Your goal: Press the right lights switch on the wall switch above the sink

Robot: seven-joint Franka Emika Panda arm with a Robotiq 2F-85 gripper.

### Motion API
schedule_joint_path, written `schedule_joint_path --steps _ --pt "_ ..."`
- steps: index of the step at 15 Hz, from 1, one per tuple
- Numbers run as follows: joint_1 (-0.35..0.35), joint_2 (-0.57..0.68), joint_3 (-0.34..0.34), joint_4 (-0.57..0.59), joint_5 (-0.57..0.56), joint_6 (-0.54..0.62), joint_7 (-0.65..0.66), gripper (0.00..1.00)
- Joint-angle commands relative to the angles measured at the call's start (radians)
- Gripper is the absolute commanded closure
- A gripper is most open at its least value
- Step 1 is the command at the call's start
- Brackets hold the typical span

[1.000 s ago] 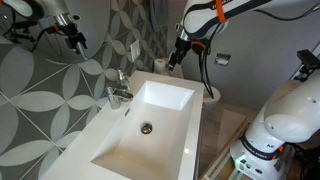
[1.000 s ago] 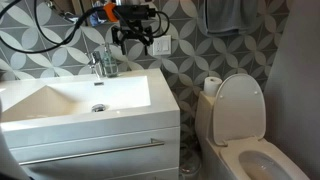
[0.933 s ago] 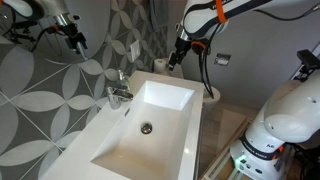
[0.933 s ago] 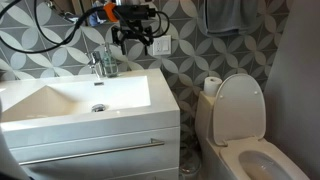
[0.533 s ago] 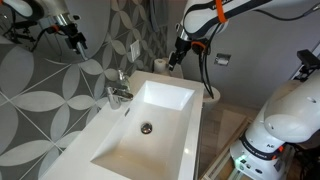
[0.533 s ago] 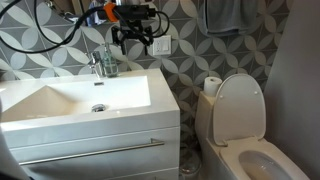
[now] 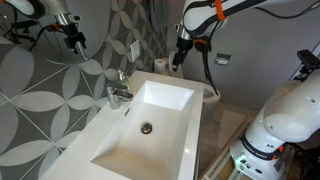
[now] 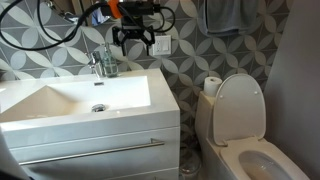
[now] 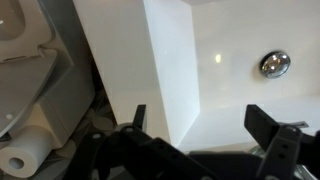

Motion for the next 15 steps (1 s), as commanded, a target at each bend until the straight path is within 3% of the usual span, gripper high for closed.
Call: schedule_joint_path --steps 1,3,8,9,11,15 --pt "-0.034 0.089 -0.011 0.151 -0.099 -0.194 -0.110 0.00" --pt "-0.047 0.129 -0.012 0.220 -0.151 -0.275 -0.171 0.00" --pt "-0.069 0.251 -0.032 0.372 -0.175 -0.272 -0.376 0.03" --pt "-0.076 0.274 -0.033 0.396 -0.169 -0.259 -0.411 0.26" --pt "-0.090 0.322 -0.034 0.448 -0.153 -0.234 -0.501 0.32" --pt "-0.123 0.400 -0.026 0.521 -0.090 -0.149 -0.620 0.60"
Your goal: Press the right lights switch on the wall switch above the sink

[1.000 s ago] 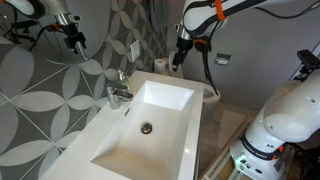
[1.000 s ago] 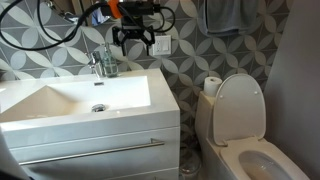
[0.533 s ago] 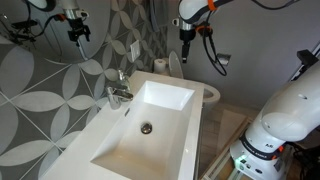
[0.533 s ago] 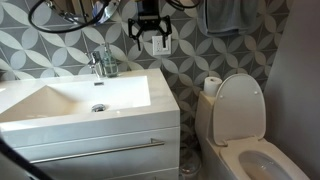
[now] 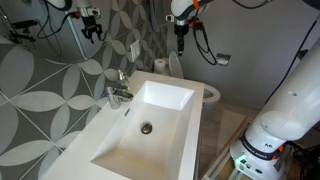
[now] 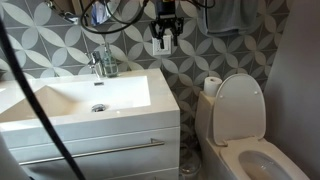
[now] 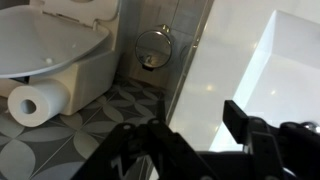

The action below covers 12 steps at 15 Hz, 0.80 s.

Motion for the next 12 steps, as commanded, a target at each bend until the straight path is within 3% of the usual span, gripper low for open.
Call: schedule_joint_path --steps 1,6,10,11,12 --pt "-0.035 0.090 0.010 0.089 0.081 0.092 -0.103 0.68" --pt "-0.061 0.205 0.037 0.148 0.201 0.268 -0.106 1.00" --pt "-0.092 0.289 0.092 0.198 0.361 0.349 -0.124 1.00" --pt "-0.082 0.241 0.080 0.145 0.278 0.325 -0.088 1.00" --pt "-0.086 0.255 0.087 0.152 0.283 0.330 -0.088 0.99"
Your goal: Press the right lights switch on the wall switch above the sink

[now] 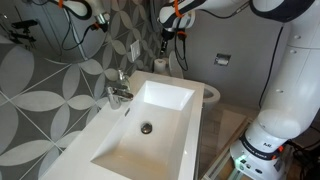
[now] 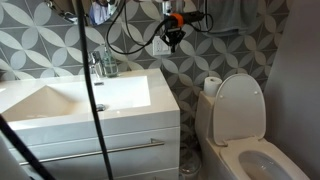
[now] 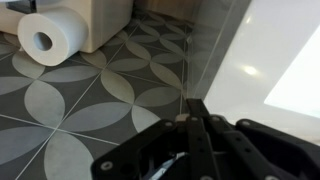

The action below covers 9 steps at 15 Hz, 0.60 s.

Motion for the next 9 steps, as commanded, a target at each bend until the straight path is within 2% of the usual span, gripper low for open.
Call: schedule_joint_path --steps 1,6,9 --pt "-0.024 0.003 0.027 0.001 -0.010 -0.001 0.007 0.99" --pt "-0.027 -0.001 0.026 0.001 -0.010 -0.001 0.007 1.00" --pt "-0.043 0.061 0.048 0.063 0.035 0.033 -0.052 1.00"
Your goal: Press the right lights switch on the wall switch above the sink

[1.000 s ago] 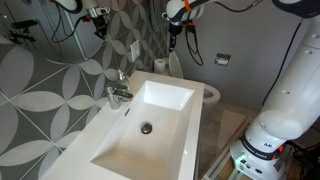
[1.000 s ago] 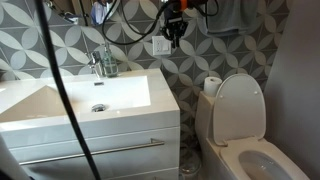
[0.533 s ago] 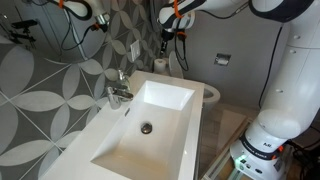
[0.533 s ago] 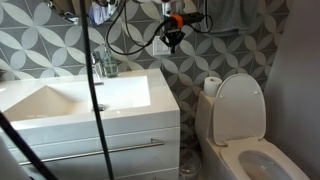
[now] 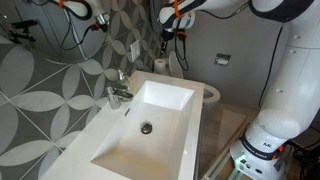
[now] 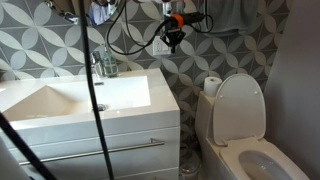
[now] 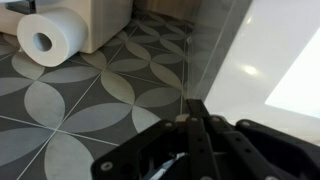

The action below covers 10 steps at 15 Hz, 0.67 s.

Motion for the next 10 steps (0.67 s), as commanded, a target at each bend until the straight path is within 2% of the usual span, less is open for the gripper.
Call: schedule_joint_path --steps 1,10 --pt "-0.039 0.071 0.048 0.076 0.042 0.043 -0.063 1.00" --pt "-0.108 0.229 0.177 0.226 0.180 0.150 -0.180 1.00"
